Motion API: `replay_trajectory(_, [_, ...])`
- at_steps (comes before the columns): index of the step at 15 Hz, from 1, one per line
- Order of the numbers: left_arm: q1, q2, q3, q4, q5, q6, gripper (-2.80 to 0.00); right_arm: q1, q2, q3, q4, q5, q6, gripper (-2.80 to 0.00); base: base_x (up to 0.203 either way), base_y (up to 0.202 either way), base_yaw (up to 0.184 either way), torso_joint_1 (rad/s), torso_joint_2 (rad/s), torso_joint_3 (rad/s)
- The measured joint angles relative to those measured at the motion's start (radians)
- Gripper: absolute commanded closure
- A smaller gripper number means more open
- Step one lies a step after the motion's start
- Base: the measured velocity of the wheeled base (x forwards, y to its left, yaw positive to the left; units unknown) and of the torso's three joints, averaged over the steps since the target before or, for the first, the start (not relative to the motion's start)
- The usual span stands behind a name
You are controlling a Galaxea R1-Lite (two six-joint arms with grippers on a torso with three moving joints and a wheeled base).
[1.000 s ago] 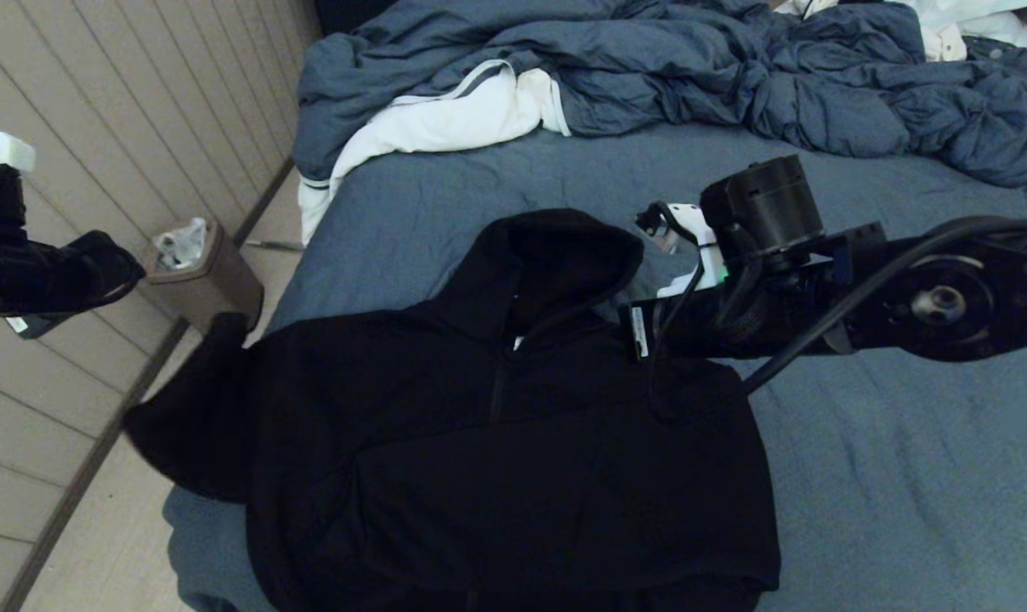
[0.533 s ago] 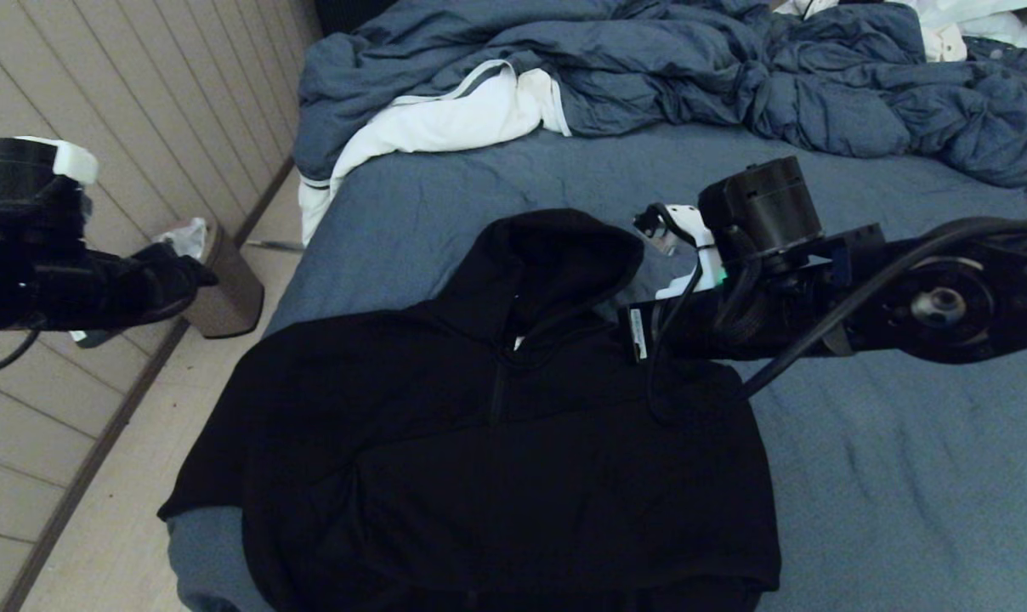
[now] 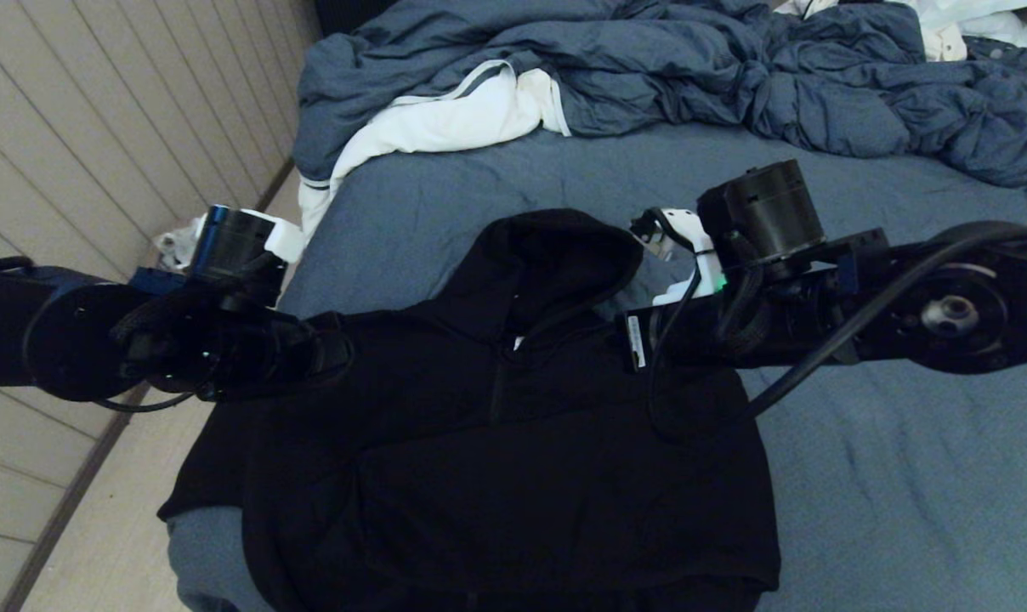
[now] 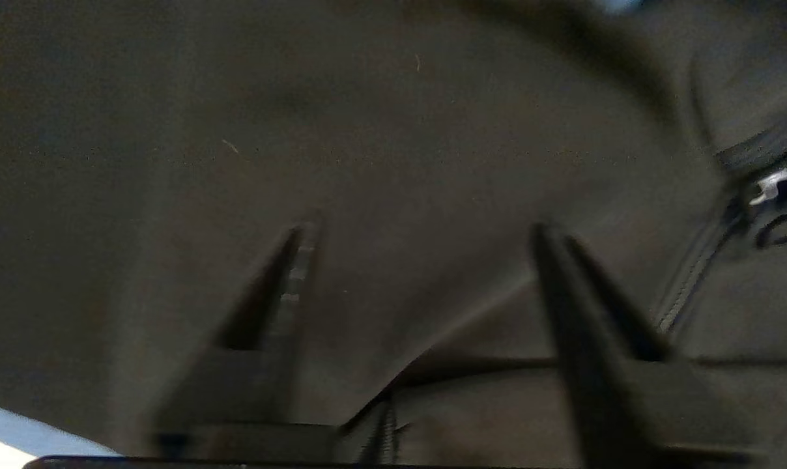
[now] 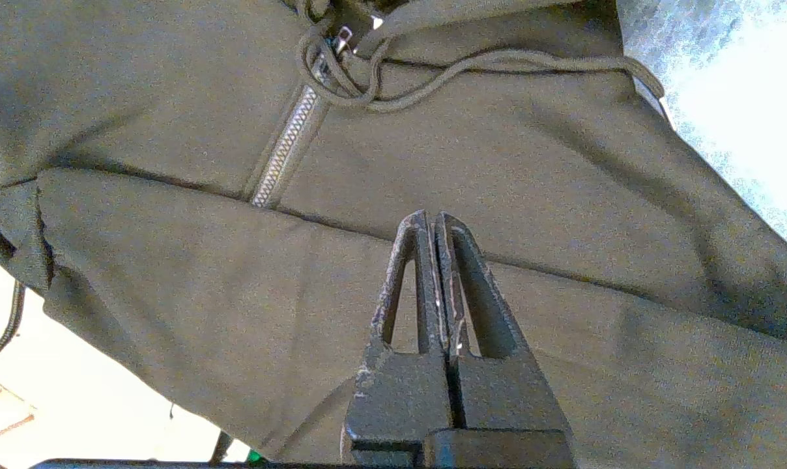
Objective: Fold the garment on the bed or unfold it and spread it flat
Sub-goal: Unfold the black sweatshirt
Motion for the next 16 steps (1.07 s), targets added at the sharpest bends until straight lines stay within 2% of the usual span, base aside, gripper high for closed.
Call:
replay_trajectory(2, [-0.033, 0.038, -0.004, -0.016, -0.002, -0.007, 0.0, 0.013, -0.004, 0.002, 0.001, 0.004, 0.001, 0.0, 0.0, 0.0, 0.0, 0.0, 0.0, 0.0])
replay_trajectory(6, [-0.058, 0.092, 0.026, -0.193, 0.01, -0.037, 0.0, 0.065, 0.001, 0.024, -0.001, 0.007, 0.003, 0.0, 0.0, 0.0, 0.0, 0.0, 0.0, 0.0])
replay_trajectory(9, [-0.059, 0.106, 0.044, -0.201, 0.012, -0.06, 0.0, 0.113, 0.006, 0.041, -0.001, 0.007, 0.007, 0.0, 0.0, 0.0, 0.0, 0.0, 0.0, 0.0])
replay_trajectory(16, [-0.058, 0.135, 0.067, -0.203, 0.009, -0.067, 0.0, 0.292, 0.073, 0.104, 0.003, -0.005, 0.011, 0.0, 0.0, 0.0, 0.0, 0.0, 0.0, 0.0])
